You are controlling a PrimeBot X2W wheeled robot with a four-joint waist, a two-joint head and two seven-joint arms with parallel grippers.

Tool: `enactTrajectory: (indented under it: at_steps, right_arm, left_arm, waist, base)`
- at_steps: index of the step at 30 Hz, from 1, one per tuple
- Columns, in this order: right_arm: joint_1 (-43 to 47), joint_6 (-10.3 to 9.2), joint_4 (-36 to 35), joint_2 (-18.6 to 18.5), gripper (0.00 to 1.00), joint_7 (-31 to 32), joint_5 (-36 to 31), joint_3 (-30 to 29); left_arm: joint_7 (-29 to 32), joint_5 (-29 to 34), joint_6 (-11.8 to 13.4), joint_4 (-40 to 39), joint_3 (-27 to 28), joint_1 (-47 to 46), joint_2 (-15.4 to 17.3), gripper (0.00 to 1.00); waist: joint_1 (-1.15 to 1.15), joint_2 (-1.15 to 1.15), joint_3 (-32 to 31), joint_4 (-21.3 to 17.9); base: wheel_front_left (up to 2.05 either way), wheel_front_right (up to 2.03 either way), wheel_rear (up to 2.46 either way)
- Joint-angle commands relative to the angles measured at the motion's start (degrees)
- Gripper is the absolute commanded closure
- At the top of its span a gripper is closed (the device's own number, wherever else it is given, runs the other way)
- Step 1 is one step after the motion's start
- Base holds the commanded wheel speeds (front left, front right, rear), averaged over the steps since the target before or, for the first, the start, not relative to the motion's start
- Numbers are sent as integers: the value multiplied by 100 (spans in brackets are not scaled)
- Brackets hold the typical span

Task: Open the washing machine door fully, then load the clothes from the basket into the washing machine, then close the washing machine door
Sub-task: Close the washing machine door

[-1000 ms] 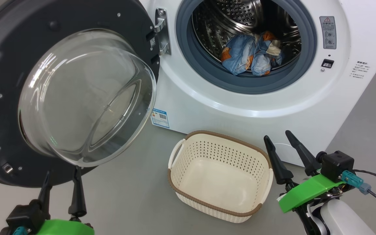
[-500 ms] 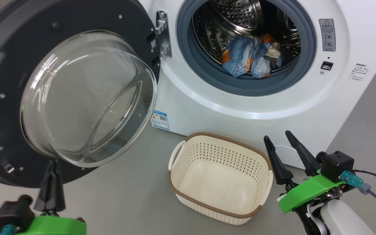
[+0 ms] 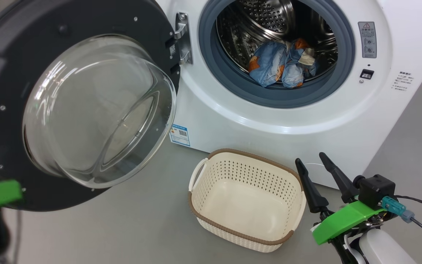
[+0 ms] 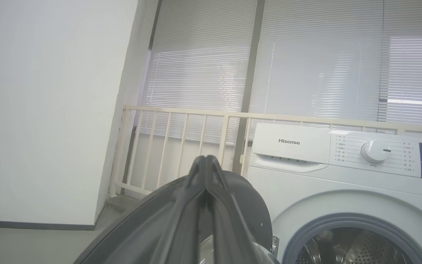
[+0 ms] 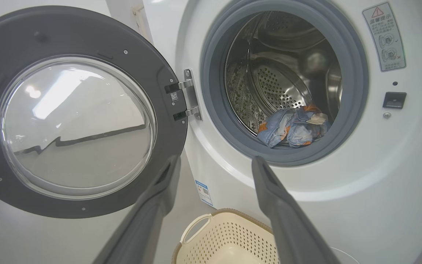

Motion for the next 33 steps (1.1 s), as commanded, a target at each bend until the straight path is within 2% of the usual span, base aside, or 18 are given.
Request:
enactTrajectory:
  at_steps: [1, 4, 8, 11, 16, 28, 33]
  right_arm:
    - [-61, 32, -121, -54, 0, -46, 49, 148]
    - [-86, 32, -116, -74, 0, -46, 52, 181]
    - [-124, 32, -112, -96, 0, -46, 52, 209]
    - [-148, 32, -112, -112, 0, -46, 45, 216]
    - [-171, 32, -107, -161, 0, -46, 43, 222]
    - [-181, 32, -105, -261, 0, -46, 52, 285]
    - [-179, 32, -92, -307, 0, -46, 65, 317]
  left_arm:
    - [86, -172, -51, -233, 314, -379, 283, 100]
    - [222, -478, -73, -265, 588, -701, 471, 100]
    - [429, -1223, -49, 31, 1096, -1049, 532, 100]
    - [634, -1938, -36, 503, 1590, -1244, 573, 100]
    - [959, -2652, -114, 1540, 2147, -1461, 893, 100]
    - [1607, -3825, -257, 4012, 2939, -1988, 1421, 100]
    - [1818, -4014, -359, 4776, 3005, -2116, 1606, 100]
  waist:
    - [0, 0, 17, -29]
    - [0, 0, 35, -97]
    - [0, 0, 65, -212]
    - [0, 0, 87, -313]
    - [0, 0, 116, -448]
    - [0, 0, 126, -652]
    - [0, 0, 135, -724]
  base:
    - [0, 0, 0]
    - [0, 0, 0]
    - [0, 0, 0]
    - [0, 0, 0]
    - [0, 0, 0]
    - [0, 0, 0]
    - [0, 0, 0]
